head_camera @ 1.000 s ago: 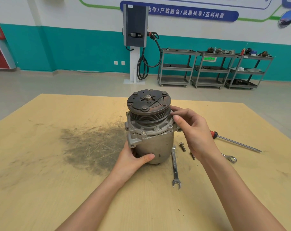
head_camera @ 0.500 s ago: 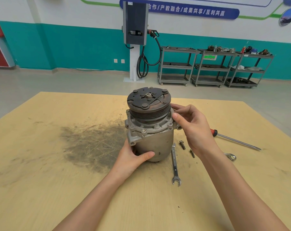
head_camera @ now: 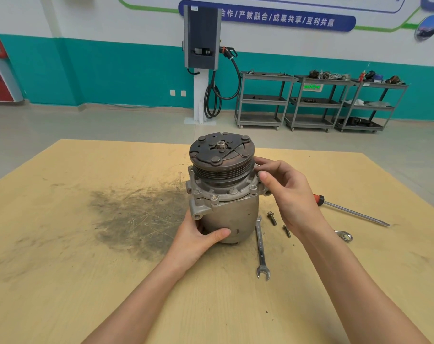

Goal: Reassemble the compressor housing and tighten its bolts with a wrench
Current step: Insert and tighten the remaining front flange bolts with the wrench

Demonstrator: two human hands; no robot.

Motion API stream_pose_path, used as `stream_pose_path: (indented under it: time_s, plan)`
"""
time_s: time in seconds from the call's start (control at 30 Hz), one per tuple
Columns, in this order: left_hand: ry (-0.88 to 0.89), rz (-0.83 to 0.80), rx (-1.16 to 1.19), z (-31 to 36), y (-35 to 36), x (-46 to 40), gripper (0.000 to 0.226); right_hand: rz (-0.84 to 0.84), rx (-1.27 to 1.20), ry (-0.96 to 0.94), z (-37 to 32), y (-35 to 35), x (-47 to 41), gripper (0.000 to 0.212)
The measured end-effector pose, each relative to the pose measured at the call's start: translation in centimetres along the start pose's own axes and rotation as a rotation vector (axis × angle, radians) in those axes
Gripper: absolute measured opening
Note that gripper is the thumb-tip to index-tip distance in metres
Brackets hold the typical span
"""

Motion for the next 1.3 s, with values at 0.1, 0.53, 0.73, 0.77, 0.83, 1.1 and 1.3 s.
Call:
stream_pose_path:
  time_s: [0.1,0.53,0.73,0.77,0.83,1.1,1.3]
  plan:
    - [0.003,-0.001,0.007,0.0,0.0,0.0,0.115,0.003,0.029,0.003,-0.4,0.1,0.0,0.017]
    - [0.002,-0.007,0.000,0.0,0.0,0.0,0.115,-0.025,0.078,0.002,0.1,-0.4,-0.2,0.016]
    - [-0.002,0.017,-0.028,-0.3,0.0,-0.1,0.101,0.152,0.298,0.088,0.6,-4.2,1.0,0.004]
    - [-0.001,0.020,-0.028,-0.3,0.0,-0.2,0.101,0.157,0.519,0.137,1.1,-4.7,1.5,0.010]
    - [-0.001,0.023,-0.026,-0.5,0.0,-0.3,0.101,-0.046,0.944,0.290,2.5,-4.9,2.6,0.018]
    - [-0.006,0.027,-0.017,-0.5,0.1,-0.1,0.101,-0.333,1.422,0.434,5.9,-0.8,4.5,0.037]
    - [-0.006,0.023,-0.012,-0.5,0.0,-0.2,0.103,-0.293,1.494,0.470,6.0,-0.2,3.8,0.029]
Point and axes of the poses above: each hand's wrist, its own x-axis away from the middle knuckle, its own y-axis out of the palm, z = x × y, the point moved 1 cm from there along -x, towards the middle knuckle, and after that the axes turned 2 degrees about x, right-handed, at the moved point
